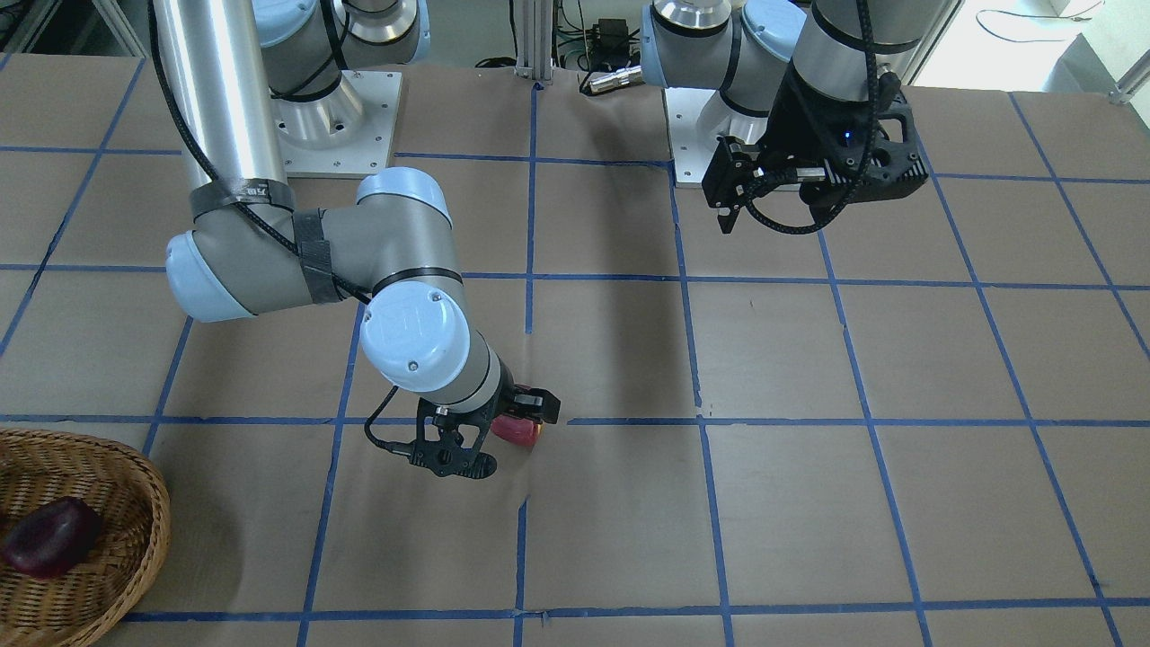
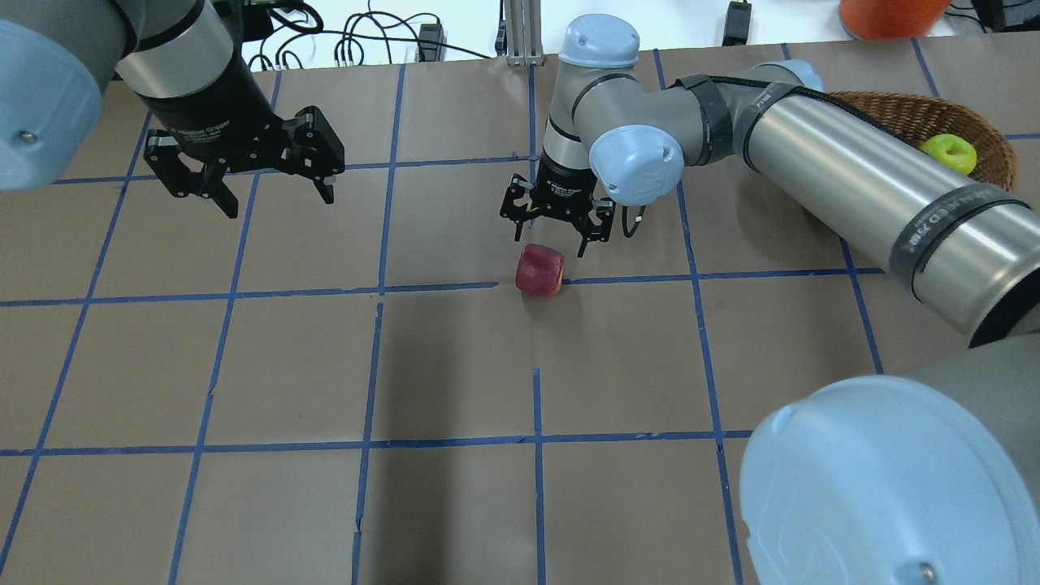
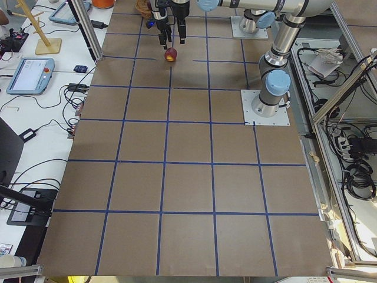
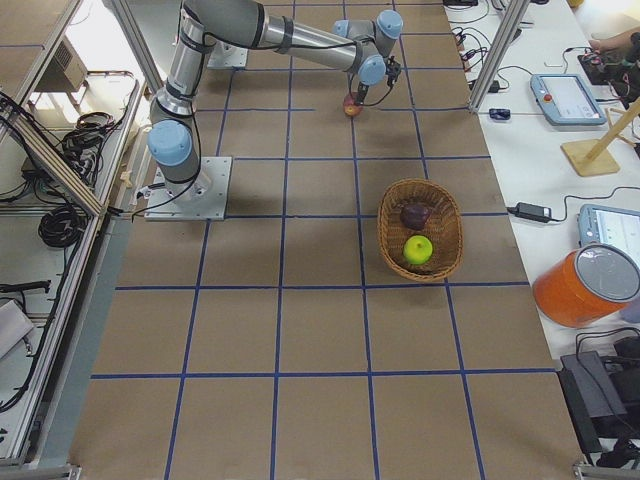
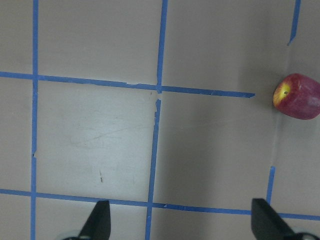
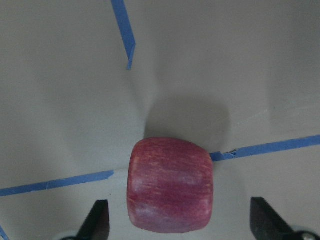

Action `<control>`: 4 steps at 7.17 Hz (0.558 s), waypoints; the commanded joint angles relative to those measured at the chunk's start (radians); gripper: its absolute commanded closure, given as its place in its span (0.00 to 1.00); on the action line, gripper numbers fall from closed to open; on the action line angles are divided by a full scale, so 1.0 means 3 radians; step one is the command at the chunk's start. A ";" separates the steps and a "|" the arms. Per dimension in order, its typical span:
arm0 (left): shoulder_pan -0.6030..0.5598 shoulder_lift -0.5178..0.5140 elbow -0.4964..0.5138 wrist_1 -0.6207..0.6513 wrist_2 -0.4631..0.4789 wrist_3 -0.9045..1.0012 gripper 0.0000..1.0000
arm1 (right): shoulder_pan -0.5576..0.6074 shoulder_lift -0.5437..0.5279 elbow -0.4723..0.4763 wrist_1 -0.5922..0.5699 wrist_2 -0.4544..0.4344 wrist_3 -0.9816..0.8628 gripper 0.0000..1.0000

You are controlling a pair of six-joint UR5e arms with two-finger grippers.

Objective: Put all apples into basket
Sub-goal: 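Lower the right gripper and grasp the red apple while the left gripper rises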

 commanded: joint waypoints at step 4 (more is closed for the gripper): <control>-0.0002 -0.0005 0.0009 0.0253 -0.0011 0.0001 0.00 | 0.0000 0.0166 0.0039 0.0008 0.0221 0.0155 0.00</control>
